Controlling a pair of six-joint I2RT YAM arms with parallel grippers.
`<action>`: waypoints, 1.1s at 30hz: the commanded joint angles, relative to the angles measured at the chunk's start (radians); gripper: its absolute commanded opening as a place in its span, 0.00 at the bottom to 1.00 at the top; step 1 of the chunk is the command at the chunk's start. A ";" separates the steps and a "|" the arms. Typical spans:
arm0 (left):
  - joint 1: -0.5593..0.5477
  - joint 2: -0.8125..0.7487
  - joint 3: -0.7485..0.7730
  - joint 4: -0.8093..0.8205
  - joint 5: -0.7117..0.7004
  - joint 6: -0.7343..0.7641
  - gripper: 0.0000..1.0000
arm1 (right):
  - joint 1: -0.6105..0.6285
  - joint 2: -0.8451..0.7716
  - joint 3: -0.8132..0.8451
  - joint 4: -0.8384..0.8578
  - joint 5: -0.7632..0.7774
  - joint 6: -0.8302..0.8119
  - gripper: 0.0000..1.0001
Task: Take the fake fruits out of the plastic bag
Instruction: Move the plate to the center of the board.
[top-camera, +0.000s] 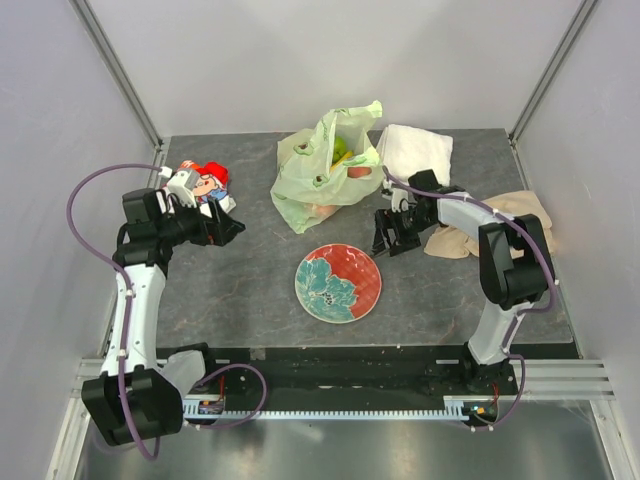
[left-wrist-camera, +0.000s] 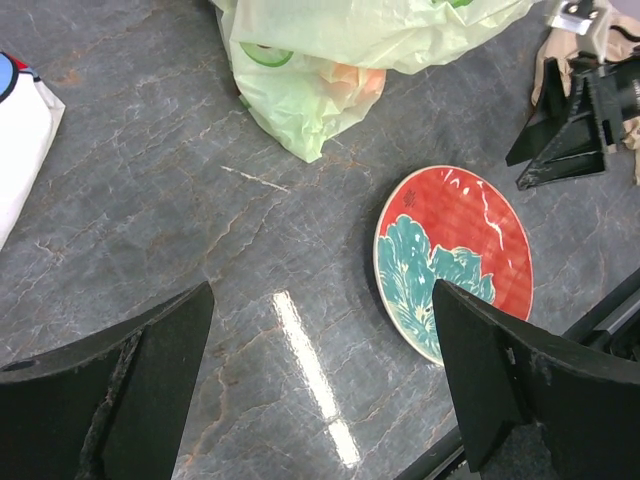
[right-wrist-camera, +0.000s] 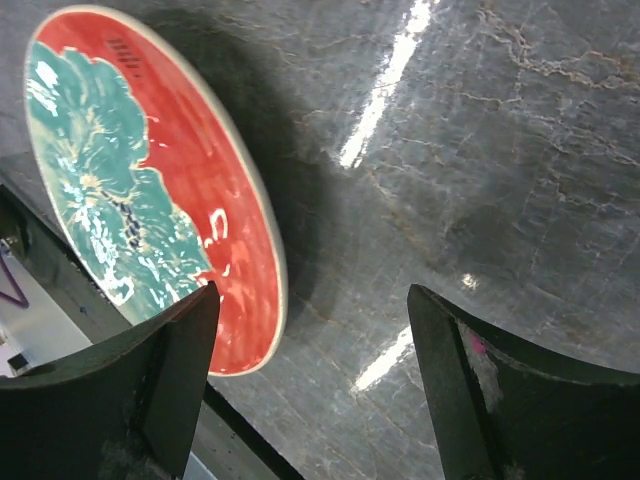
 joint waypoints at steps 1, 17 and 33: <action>-0.004 -0.035 0.015 0.044 0.007 0.019 0.97 | 0.042 0.040 0.030 0.027 0.041 -0.001 0.84; -0.002 -0.014 0.033 0.008 -0.007 0.052 0.96 | 0.096 0.133 0.044 0.053 0.056 0.058 0.03; -0.123 0.140 0.205 0.021 0.026 0.053 0.95 | -0.103 0.013 -0.074 0.018 0.139 0.041 0.02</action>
